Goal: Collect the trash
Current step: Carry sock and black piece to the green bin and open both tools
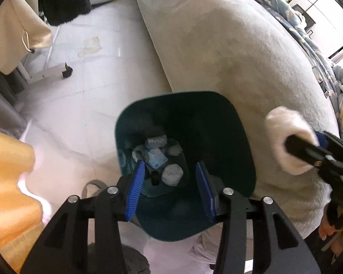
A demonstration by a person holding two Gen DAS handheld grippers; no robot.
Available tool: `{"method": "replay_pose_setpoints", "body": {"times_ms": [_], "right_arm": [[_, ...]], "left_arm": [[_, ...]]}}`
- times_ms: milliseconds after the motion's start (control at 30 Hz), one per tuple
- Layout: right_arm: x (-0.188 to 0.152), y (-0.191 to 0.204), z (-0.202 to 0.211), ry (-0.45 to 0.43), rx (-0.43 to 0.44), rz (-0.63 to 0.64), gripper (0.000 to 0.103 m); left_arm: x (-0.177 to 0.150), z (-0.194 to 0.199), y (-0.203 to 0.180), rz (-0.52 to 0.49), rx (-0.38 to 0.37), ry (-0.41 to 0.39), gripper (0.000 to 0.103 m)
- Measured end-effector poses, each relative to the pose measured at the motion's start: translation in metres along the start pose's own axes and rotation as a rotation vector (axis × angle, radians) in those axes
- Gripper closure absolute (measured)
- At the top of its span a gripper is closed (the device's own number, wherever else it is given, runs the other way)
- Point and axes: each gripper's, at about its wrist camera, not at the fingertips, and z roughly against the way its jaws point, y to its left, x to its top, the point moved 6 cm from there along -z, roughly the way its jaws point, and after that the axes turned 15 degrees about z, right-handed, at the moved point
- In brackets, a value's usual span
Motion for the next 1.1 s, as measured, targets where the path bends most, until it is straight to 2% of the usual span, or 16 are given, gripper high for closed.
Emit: {"method": "replay_pose_setpoints", "body": {"times_ms": [200, 400, 600, 667, 833, 967, 1100], "right_arm": [[-0.006, 0.005, -0.017, 0.05, 0.009, 0.011, 0.059], [-0.014, 0.013, -0.035, 0.118, 0.017, 0.036, 0.057], [-0.022, 0.02, -0.046, 0.175, 0.008, 0.057, 0.054], [-0.022, 0.02, -0.047, 0.184, 0.004, 0.064, 0.052], [-0.021, 0.026, -0.047, 0.184, -0.002, 0.079, 0.032], [-0.018, 0.027, -0.043, 0.169, -0.012, 0.085, 0.028], [-0.012, 0.026, -0.029, 0.132, -0.024, 0.097, 0.027]], "left_arm": [[0.007, 0.027, -0.002, -0.056, -0.004, -0.098, 0.055], [0.014, 0.048, -0.003, -0.068, -0.061, -0.172, 0.054], [0.019, 0.073, -0.007, -0.086, -0.11, -0.25, 0.047], [0.019, 0.083, -0.008, -0.093, -0.128, -0.281, 0.043], [0.022, 0.103, -0.016, -0.121, -0.156, -0.332, 0.035], [0.026, 0.117, -0.027, -0.155, -0.173, -0.371, 0.031], [0.026, 0.126, -0.037, -0.195, -0.185, -0.397, 0.031]]}}
